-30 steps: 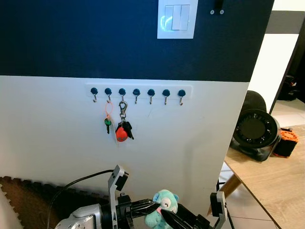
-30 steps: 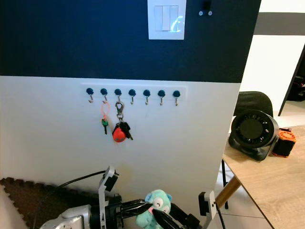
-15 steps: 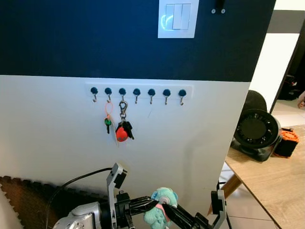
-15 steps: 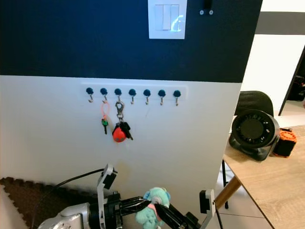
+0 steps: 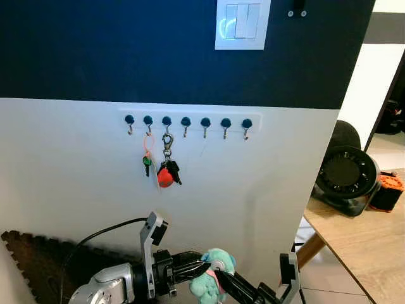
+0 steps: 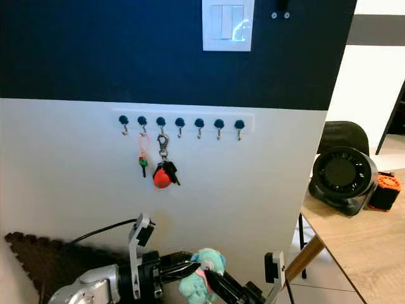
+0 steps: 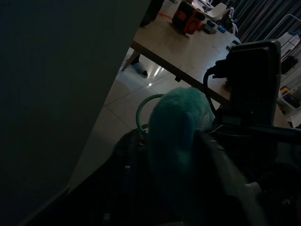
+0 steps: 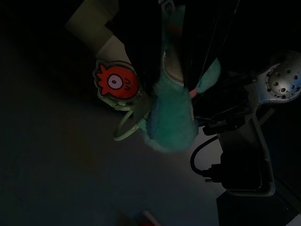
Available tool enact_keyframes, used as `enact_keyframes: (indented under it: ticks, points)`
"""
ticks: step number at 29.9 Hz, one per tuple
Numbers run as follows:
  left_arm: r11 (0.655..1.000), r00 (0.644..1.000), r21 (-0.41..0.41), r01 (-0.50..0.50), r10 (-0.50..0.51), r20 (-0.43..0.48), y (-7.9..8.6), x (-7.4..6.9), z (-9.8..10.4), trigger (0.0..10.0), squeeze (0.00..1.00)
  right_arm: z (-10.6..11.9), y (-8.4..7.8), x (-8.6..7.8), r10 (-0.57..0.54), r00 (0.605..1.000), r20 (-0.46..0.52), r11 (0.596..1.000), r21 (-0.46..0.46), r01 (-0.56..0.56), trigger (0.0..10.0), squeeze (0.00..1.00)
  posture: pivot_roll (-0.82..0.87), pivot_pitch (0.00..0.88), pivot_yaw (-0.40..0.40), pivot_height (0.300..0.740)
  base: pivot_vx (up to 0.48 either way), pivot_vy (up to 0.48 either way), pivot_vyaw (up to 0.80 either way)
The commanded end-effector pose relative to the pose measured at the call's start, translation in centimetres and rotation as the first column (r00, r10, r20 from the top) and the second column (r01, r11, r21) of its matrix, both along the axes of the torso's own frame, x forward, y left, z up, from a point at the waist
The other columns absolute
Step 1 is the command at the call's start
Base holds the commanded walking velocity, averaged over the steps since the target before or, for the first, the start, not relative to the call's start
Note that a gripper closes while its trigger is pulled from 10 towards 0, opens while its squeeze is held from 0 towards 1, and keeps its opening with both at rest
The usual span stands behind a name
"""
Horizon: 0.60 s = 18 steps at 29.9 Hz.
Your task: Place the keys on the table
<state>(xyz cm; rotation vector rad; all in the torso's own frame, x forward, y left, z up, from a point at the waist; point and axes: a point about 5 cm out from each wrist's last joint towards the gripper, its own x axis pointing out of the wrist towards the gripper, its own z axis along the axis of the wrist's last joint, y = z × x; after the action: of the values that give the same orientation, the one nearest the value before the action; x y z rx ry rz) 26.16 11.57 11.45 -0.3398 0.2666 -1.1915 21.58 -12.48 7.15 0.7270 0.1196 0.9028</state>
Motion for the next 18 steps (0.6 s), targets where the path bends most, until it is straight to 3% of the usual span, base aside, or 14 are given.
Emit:
enact_keyframes:
  ticks: [1,11,12,13,18]
  points:
    - [1.0,1.0,0.0,-0.005,0.005,-0.001,-0.2,0.1,-0.1,10.0,1.0,0.5,0.3,0.0,0.021,1.0,0.02,1.0,0.012,-0.021,0.0,0.0,0.07,0.0,0.024,0.74,0.0,0.0,0.0]
    - [0.999,1.0,0.029,-0.027,0.027,0.001,0.7,0.2,-0.2,10.0,1.0,-0.6,-1.3,0.2,-0.055,0.998,-0.011,0.998,-0.035,0.055,0.0,0.0,0.07,0.0,0.025,0.74,0.0,0.0,0.0]
    - [0.999,1.0,0.031,-0.029,0.029,-0.002,0.7,0.2,-0.2,10.0,0.85,-1.0,-1.8,0.3,-0.085,0.996,-0.02,0.995,-0.053,0.084,0.0,0.0,0.07,0.0,0.025,0.74,0.0,0.0,0.0]
    - [0.999,1.0,0.034,-0.028,0.029,-0.005,0.7,0.2,-0.2,10.0,0.0,-1.5,-2.2,0.5,-0.122,0.992,-0.031,0.99,-0.076,0.12,0.0,0.0,0.07,0.0,0.025,0.74,0.0,0.0,0.0]
    - [0.999,1.0,0.045,-0.024,0.025,-0.015,0.6,0.1,-0.5,10.0,0.0,-2.8,-3.9,0.5,-0.224,0.973,-0.059,0.968,-0.132,0.215,0.0,0.0,0.07,0.0,0.024,0.74,0.0,0.0,0.0]
